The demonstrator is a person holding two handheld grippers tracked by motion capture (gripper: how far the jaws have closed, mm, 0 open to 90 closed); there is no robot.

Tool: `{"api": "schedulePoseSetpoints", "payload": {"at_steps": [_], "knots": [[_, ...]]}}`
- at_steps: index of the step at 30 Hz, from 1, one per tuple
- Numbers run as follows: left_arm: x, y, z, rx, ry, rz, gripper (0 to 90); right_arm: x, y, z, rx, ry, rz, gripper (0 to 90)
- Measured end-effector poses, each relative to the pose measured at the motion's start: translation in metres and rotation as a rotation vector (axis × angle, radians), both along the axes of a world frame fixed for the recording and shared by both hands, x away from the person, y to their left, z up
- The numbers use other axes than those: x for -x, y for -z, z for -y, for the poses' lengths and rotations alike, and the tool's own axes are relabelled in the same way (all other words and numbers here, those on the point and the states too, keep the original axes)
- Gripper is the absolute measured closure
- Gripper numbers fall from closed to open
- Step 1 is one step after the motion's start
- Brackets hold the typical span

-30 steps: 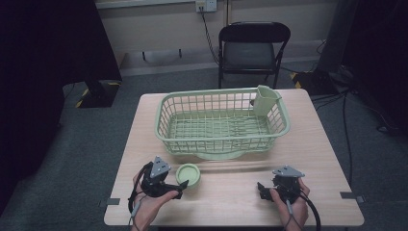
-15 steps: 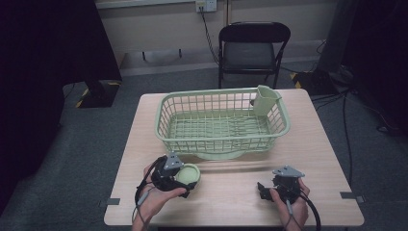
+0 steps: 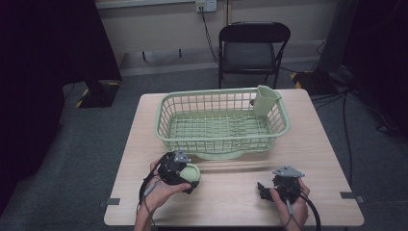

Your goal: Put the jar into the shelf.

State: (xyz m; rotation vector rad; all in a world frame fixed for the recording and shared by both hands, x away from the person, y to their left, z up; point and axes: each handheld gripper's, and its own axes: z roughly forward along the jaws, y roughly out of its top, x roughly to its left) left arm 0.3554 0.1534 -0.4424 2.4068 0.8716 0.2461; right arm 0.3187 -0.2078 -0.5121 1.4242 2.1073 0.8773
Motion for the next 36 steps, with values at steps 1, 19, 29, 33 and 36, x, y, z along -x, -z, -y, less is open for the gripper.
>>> {"api": "schedulePoseSetpoints", "payload": {"at_steps": [1, 19, 29, 33, 36], "knots": [[-0.001, 0.001, 0.001, -0.011, 0.001, -0.008, 3.6, 0.0, 0.0, 0.0, 0.0, 0.0, 0.0, 3.3], [-0.007, 0.011, 0.017, -0.129, -0.007, -0.063, 9.8, 0.0, 0.0, 0.0, 0.0, 0.0, 0.0, 3.2], [-0.008, 0.009, 0.018, -0.122, -0.001, -0.076, 11.2, 0.0, 0.0, 0.0, 0.0, 0.0, 0.0, 3.3], [-0.007, 0.009, 0.016, -0.096, 0.0, -0.072, 11.2, 0.0, 0.0, 0.0, 0.0, 0.0, 0.0, 3.2], [-0.007, 0.008, 0.015, -0.078, 0.001, -0.067, 11.2, 0.0, 0.0, 0.0, 0.0, 0.0, 0.0, 3.3]]}}
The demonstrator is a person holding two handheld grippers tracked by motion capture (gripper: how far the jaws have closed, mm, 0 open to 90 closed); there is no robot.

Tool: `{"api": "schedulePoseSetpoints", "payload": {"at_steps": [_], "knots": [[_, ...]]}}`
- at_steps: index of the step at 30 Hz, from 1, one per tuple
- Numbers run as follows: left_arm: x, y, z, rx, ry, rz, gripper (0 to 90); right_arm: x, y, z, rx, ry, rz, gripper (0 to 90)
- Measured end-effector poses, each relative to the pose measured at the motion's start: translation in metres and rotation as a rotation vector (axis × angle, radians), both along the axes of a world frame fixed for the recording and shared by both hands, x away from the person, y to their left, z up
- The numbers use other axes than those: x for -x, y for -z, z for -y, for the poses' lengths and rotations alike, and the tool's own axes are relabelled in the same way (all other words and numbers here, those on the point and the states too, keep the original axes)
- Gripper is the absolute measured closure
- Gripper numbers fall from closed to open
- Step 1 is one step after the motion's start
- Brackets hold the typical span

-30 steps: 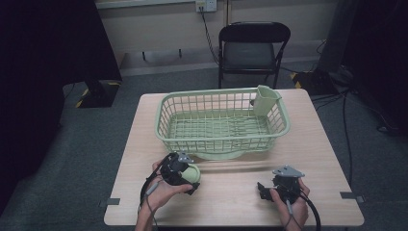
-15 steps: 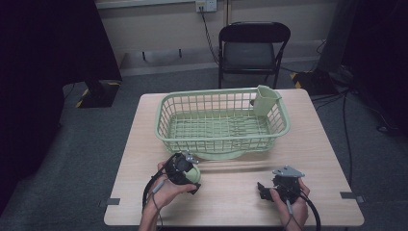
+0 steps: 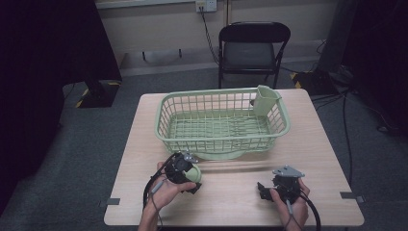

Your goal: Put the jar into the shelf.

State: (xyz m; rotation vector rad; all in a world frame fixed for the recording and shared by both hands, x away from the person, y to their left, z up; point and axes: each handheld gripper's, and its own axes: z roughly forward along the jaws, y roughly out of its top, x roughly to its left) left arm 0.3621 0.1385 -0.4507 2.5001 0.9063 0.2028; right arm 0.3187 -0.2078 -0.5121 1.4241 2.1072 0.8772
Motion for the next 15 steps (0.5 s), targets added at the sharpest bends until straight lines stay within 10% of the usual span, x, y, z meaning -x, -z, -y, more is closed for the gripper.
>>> {"api": "schedulePoseSetpoints", "payload": {"at_steps": [15], "knots": [[0.01, -0.024, -0.001, 0.088, 0.041, 0.073, 11.2, 0.0, 0.0, 0.0, 0.0, 0.0, 0.0, 3.2]]}}
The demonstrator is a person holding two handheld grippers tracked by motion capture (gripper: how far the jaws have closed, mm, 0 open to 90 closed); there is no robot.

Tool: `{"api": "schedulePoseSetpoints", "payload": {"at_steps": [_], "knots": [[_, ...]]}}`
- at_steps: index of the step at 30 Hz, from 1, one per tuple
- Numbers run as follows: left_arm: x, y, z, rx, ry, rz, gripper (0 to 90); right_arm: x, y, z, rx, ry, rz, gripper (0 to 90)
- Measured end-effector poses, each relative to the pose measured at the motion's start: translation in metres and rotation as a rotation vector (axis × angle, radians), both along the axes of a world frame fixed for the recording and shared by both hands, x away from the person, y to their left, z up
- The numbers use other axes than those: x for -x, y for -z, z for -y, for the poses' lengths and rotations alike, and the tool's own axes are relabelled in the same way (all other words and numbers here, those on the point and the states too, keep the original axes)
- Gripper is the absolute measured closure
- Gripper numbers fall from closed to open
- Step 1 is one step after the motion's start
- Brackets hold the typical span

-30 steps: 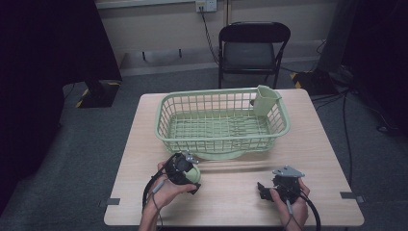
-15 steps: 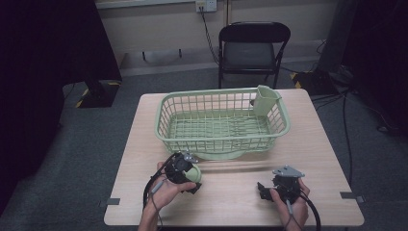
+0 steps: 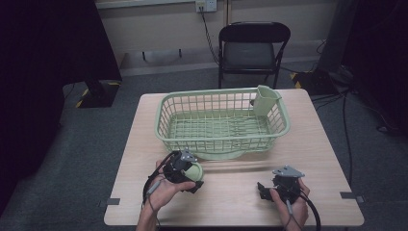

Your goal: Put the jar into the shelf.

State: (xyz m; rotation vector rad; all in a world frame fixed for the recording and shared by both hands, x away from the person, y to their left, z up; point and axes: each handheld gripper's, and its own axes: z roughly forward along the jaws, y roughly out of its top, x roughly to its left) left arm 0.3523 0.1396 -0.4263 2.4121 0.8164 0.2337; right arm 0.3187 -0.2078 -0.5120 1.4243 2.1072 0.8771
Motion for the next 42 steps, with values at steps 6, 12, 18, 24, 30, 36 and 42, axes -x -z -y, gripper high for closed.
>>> {"api": "schedulePoseSetpoints", "payload": {"at_steps": [6, 12, 18, 24, 30, 36, 42], "knots": [[0.006, -0.019, 0.0, 0.015, 0.004, 0.042, 11.2, 0.0, 0.0, 0.0, 0.0, 0.0, 0.0, 3.3], [0.008, -0.038, -0.002, 0.053, 0.009, 0.081, 11.2, 0.0, 0.0, 0.0, 0.0, 0.0, 0.0, 3.3], [0.008, -0.055, -0.007, 0.084, 0.009, 0.113, 11.2, 0.0, 0.0, 0.0, 0.0, 0.0, 0.0, 3.3], [0.009, -0.074, -0.007, 0.092, 0.017, 0.146, 11.2, 0.0, 0.0, 0.0, 0.0, 0.0, 0.0, 3.2], [0.008, -0.095, -0.006, 0.107, 0.026, 0.18, 11.2, 0.0, 0.0, 0.0, 0.0, 0.0, 0.0, 3.2], [0.0, -0.112, -0.005, 0.114, 0.041, 0.203, 11.2, 0.0, 0.0, 0.0, 0.0, 0.0, 0.0, 3.2], [-0.013, -0.125, -0.009, 0.164, 0.046, 0.229, 11.2, 0.0, 0.0, 0.0, 0.0, 0.0, 0.0, 3.3]]}}
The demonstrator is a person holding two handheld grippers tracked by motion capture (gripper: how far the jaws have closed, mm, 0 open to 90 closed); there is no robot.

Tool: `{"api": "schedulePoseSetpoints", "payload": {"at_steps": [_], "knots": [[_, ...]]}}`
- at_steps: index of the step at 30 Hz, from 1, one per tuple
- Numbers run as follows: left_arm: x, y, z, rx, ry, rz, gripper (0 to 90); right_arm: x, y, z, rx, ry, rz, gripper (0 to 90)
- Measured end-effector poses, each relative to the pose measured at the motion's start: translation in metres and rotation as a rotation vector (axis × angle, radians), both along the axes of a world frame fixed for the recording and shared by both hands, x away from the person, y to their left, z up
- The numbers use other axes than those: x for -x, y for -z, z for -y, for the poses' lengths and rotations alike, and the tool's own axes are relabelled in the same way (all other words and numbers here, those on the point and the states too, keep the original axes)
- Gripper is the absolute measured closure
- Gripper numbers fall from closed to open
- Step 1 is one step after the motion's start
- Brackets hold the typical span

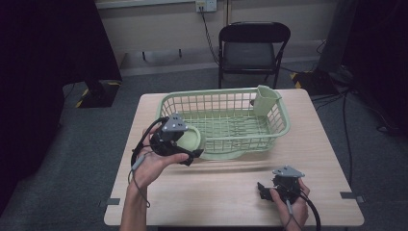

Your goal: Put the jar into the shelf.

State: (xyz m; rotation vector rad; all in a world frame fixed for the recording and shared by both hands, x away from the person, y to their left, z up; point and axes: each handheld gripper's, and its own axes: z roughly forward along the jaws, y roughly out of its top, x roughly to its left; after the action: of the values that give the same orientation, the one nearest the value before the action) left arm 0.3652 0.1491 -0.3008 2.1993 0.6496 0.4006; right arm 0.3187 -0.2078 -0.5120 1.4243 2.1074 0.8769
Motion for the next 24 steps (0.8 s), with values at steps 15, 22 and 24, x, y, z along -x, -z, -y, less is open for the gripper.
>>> {"api": "schedulePoseSetpoints", "payload": {"at_steps": [15, 22, 24], "knots": [[-0.035, -0.015, 0.002, 0.034, 0.003, 0.03, 11.2, 0.0, 0.0, 0.0, 0.0, 0.0, 0.0, 3.3], [-0.06, -0.014, 0.011, 0.028, 0.003, 0.021, 11.2, 0.0, 0.0, 0.0, 0.0, 0.0, 0.0, 3.3], [-0.069, -0.013, 0.013, 0.026, 0.008, 0.018, 11.2, 0.0, 0.0, 0.0, 0.0, 0.0, 0.0, 3.3]]}}
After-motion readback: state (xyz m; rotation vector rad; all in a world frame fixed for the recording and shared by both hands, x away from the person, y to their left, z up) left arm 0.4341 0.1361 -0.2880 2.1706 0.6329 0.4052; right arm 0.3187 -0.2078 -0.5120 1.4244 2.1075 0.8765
